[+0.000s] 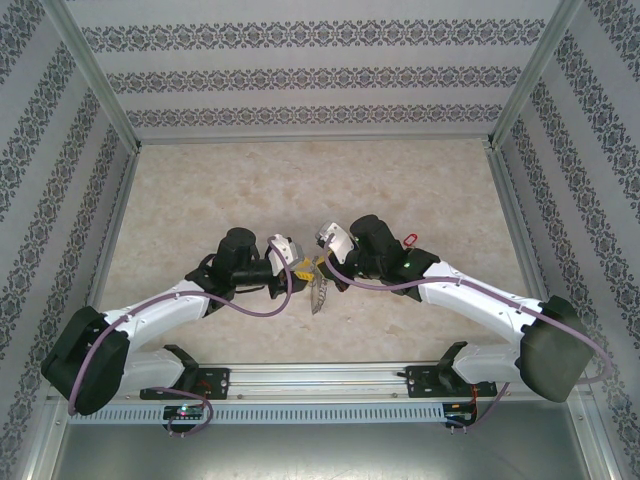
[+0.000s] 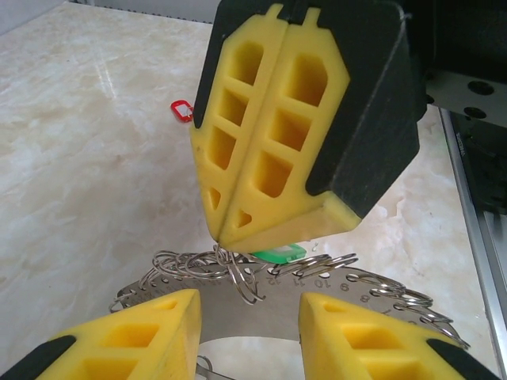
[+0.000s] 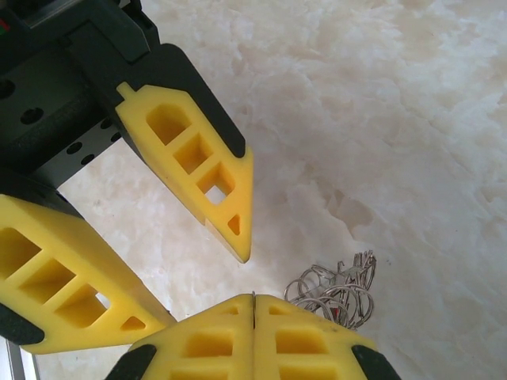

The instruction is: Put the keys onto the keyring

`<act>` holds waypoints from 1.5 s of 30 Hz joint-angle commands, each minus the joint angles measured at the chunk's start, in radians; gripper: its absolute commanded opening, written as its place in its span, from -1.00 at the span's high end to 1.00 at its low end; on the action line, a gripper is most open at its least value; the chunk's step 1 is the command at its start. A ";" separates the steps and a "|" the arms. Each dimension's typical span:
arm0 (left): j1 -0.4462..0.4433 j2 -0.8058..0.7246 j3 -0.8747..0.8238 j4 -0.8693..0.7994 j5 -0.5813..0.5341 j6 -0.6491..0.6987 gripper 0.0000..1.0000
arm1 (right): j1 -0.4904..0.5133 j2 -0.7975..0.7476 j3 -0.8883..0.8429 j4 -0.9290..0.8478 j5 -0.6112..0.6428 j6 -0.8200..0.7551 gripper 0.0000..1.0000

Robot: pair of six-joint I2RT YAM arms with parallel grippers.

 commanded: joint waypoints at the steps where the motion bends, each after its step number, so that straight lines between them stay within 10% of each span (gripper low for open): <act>1: -0.003 0.006 0.017 0.015 0.004 -0.011 0.26 | 0.010 -0.024 0.028 -0.005 -0.001 -0.012 1.00; 45: -0.004 0.086 0.078 -0.010 0.008 -0.013 0.44 | 0.016 -0.032 0.028 -0.009 -0.010 -0.018 1.00</act>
